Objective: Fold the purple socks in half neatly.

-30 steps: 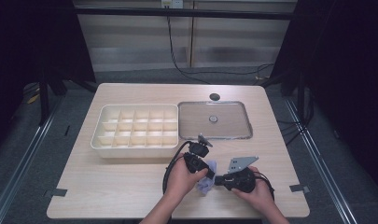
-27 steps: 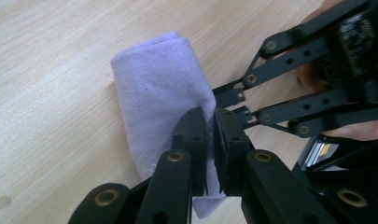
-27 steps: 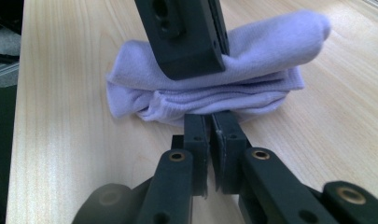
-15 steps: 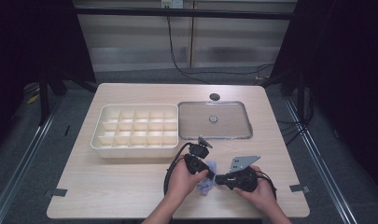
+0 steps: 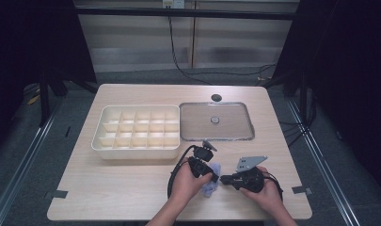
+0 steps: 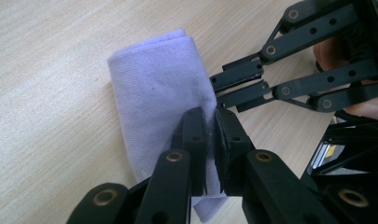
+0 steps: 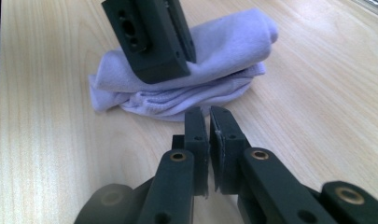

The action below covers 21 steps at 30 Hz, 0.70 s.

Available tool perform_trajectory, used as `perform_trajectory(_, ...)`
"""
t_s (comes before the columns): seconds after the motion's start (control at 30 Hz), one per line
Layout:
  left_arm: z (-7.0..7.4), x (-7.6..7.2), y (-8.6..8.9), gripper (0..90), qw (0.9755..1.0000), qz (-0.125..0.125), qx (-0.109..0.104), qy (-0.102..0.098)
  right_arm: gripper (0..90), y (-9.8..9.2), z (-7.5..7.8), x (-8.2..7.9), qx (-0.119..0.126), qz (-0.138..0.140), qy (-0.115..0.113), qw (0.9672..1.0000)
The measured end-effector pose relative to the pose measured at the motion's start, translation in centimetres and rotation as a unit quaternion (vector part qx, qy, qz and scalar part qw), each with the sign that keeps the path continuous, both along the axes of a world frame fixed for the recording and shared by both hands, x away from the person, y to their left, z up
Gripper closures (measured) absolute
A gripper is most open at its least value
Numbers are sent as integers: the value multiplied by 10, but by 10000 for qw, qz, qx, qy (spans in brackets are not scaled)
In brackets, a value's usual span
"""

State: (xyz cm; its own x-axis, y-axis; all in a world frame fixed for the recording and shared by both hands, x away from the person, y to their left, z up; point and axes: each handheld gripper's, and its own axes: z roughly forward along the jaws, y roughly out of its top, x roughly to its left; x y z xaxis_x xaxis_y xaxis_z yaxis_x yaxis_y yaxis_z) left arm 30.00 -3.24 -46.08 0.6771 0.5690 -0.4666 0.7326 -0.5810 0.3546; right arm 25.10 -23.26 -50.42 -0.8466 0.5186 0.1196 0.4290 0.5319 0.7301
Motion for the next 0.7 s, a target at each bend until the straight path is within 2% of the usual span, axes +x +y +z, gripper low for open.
perform_trajectory(0.3,0,-1,-1,832,10000,72,-49,-11,865,-2,-1,1,-6,-32,8,10000)
perform_trajectory(0.7,6,-1,4,826,10000,54,-69,-17,888,11,-3,1,109,117,15,9999)
